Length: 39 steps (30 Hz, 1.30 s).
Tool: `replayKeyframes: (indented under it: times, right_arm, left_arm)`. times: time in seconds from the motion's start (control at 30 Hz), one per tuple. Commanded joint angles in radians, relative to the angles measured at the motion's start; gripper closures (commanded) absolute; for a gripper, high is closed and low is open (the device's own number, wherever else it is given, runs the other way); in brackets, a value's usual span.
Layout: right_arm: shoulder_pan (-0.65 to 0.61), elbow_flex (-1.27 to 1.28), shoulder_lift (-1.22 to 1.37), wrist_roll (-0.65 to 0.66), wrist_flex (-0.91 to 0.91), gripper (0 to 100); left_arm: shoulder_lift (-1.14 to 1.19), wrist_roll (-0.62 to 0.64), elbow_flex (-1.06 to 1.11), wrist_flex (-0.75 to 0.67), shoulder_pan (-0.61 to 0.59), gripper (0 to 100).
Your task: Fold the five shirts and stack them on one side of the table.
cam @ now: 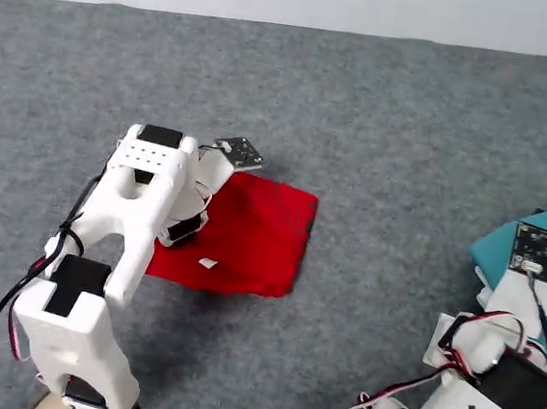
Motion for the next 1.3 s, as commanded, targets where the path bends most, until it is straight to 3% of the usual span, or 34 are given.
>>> replayKeyframes:
  times: [0.0, 0.1, 0.23, 0.67, 0.97, 1.13, 1.27]
  right_arm:
    - [0.007, -0.009, -0.008, 0.008, -0.01, 76.7]
    - [0.007, -0.009, -0.008, 0.008, -0.01, 76.7]
    - [0.007, -0.009, -0.008, 0.008, -0.01, 76.7]
    - [0.007, -0.009, -0.008, 0.009, -0.01, 76.7]
    - [0.007, -0.011, -0.008, 0.009, -0.01, 76.7]
    - [0.005, -0.011, -0.008, 0.009, -0.01, 76.7]
    - [0.005, -0.011, -0.007, 0.009, -0.01, 76.7]
  left_arm:
    - [-0.06, -0.002, -0.12, 0.118, 0.009, 100]
    - [-0.06, -0.043, -0.205, 0.229, 0.009, 100]
    - [-0.089, -0.051, -0.197, 0.226, 0.0, 100]
    - [-0.273, -0.199, 0.165, 0.222, 0.0, 100]
    - [-0.193, -0.193, 0.163, 0.066, -0.1, 99]
    - [-0.18, -0.132, 0.163, 0.006, -0.124, 89]
    - [-0.187, -0.118, 0.163, 0.006, -0.117, 86]
